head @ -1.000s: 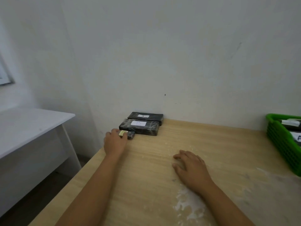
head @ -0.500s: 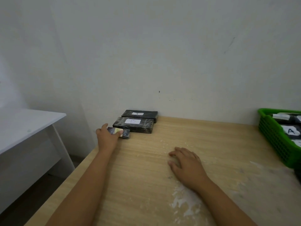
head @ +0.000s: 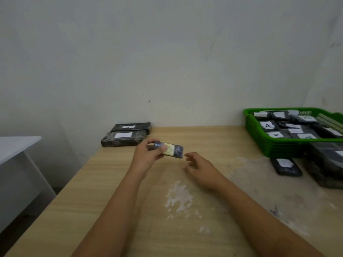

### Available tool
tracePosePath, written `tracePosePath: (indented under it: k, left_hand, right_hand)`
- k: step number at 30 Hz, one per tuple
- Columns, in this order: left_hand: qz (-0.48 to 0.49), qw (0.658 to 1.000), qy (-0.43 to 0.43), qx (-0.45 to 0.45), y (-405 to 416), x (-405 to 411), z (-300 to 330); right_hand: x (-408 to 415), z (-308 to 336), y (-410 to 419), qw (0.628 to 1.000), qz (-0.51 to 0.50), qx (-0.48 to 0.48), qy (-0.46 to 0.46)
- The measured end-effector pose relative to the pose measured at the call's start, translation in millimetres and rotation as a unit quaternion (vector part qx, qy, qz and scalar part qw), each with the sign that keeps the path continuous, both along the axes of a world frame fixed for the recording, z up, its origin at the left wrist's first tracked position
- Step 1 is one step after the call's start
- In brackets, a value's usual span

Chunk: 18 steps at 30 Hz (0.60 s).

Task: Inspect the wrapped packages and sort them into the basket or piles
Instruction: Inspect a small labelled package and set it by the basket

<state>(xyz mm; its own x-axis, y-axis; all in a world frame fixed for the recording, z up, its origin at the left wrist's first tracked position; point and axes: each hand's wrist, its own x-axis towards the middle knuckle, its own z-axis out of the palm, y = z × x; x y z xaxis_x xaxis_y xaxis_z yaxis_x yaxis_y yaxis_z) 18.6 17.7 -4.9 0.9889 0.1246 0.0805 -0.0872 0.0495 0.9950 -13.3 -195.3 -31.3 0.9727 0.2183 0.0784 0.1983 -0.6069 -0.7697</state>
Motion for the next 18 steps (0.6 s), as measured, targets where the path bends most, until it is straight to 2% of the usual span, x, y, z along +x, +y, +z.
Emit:
tracePosePath:
  k: [5, 10, 15, 18]
  left_hand:
    - [-0.079, 0.996, 0.015, -0.024, -85, -22, 0]
    - [-0.126, 0.991, 0.028, -0.031, -151, -37, -1]
    - [-0.169, 0.985, 0.014, -0.029, -179, -44, -17]
    - [-0.179, 0.984, 0.005, -0.025, -175, -45, -24]
  right_hand:
    - [-21, 10, -55, 0.992, -0.07, 0.106, 0.003]
    - [-35, 14, -111, 0.959, -0.101, 0.262, 0.03]
    - [-45, -6, -139, 0.91, -0.138, 0.385, 0.062]
    - [-44, -9, -141, 0.901, -0.132, 0.409, 0.054]
